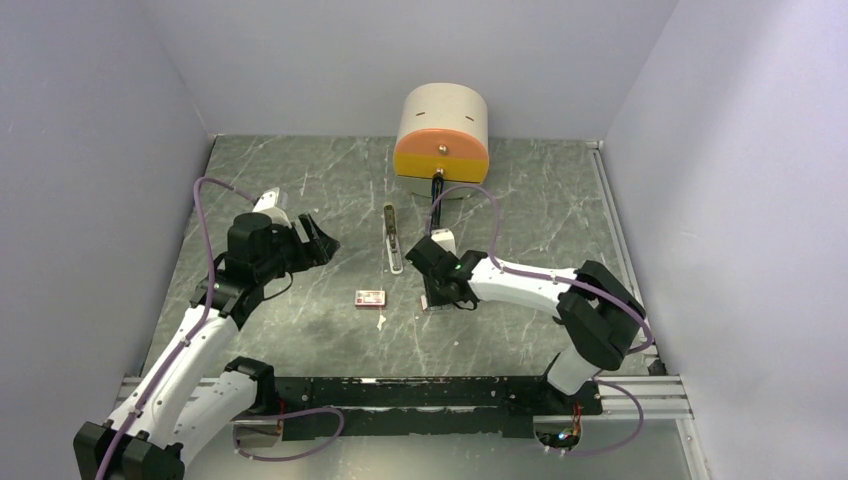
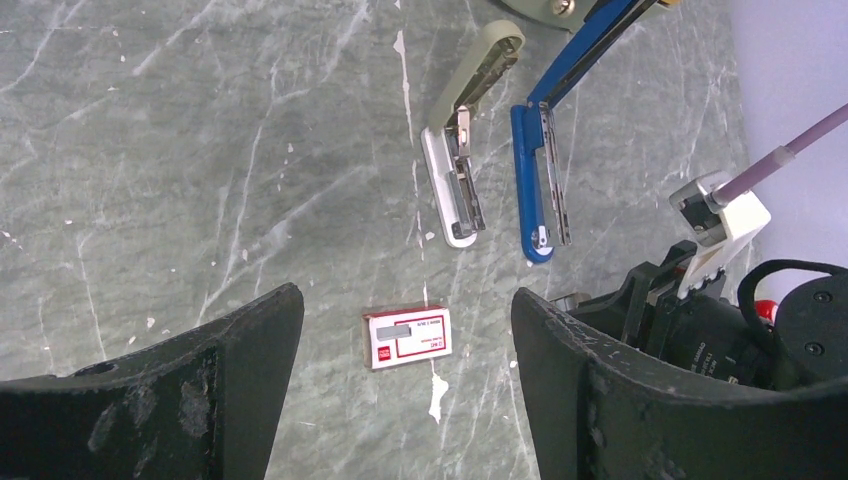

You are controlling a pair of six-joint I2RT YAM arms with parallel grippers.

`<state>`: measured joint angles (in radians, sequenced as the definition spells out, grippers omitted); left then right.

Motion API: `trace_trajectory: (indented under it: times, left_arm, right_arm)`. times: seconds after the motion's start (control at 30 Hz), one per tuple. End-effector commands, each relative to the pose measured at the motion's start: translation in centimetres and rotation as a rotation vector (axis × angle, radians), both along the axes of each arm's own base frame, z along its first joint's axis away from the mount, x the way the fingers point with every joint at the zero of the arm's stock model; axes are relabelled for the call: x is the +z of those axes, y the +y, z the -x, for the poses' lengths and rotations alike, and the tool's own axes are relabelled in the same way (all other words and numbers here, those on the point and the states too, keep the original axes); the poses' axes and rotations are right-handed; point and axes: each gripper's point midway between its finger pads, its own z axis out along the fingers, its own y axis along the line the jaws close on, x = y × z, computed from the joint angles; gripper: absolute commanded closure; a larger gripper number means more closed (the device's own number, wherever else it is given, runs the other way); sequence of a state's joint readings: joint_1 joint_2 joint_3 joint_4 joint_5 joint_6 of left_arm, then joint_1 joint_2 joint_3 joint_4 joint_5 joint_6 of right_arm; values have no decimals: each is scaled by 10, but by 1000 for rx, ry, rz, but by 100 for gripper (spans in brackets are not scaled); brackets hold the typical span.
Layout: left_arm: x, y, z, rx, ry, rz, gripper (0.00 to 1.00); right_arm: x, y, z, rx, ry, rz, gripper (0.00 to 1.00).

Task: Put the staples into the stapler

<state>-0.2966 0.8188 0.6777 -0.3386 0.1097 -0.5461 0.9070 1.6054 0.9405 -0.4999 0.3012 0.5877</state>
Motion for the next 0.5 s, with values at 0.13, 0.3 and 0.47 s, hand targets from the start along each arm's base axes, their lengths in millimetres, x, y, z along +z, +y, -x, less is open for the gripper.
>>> trace_trajectory:
  times: [0.13,0.3,0.47]
  left_arm:
    - [2,0,-1,4,-23,0,19]
    - [1,0,-1,1,-18,-2,19]
    - [1,0,0,2,-17,-1,19]
  right_arm:
    - [13,6,-7,-133,-55,-67,52]
    - [6,11,-5,-111,-28,-60,50]
    - [0,18,-3,-74,-6,-67,50]
